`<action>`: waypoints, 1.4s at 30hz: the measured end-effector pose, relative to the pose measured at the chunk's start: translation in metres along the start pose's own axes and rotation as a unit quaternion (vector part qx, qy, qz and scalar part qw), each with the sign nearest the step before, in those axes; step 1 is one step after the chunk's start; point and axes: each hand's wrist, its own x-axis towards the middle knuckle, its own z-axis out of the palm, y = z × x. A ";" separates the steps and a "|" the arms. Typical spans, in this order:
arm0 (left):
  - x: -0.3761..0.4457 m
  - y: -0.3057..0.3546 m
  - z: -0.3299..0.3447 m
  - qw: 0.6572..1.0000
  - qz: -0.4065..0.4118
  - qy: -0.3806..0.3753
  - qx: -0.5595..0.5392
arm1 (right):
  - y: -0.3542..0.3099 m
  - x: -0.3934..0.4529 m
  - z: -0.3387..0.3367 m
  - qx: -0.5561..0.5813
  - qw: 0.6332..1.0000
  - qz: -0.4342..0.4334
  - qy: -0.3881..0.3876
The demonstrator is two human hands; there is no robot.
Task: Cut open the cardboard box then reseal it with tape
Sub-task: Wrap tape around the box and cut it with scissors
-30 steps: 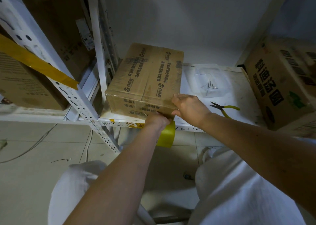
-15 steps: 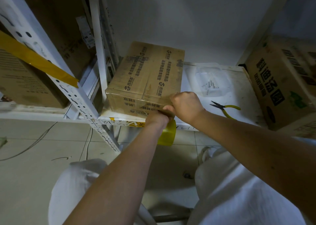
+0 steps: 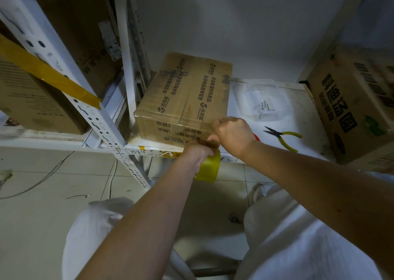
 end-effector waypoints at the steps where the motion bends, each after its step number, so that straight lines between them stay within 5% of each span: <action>1: 0.002 -0.001 0.000 1.000 0.002 -0.010 0.002 | 0.001 -0.003 0.002 0.009 1.000 0.000 0.016; 14: 0.006 -0.001 -0.003 0.999 -0.009 -0.024 -0.029 | 0.035 -0.022 0.015 0.162 0.983 0.034 0.083; 17: 0.012 -0.004 -0.005 1.000 -0.003 -0.025 -0.019 | 0.058 -0.023 0.027 0.150 0.966 0.211 -0.001; 20: 0.014 -0.002 -0.007 1.000 -0.002 -0.029 -0.010 | 0.072 -0.028 0.043 0.124 0.928 0.305 -0.177; 23: 0.018 -0.003 -0.008 0.999 -0.011 -0.043 -0.016 | 0.071 -0.031 0.058 0.075 0.923 0.271 -0.261; 32: 0.016 0.002 -0.007 0.999 -0.020 -0.037 -0.023 | 0.070 -0.020 0.061 0.028 0.899 0.292 -0.324; 39: 0.010 0.003 -0.007 0.999 -0.021 -0.042 -0.024 | 0.108 -0.025 0.044 0.125 0.862 0.214 -0.441; 42: 0.007 0.004 -0.008 0.999 -0.019 -0.043 -0.020 | 0.121 -0.035 0.037 0.251 0.814 0.220 -0.475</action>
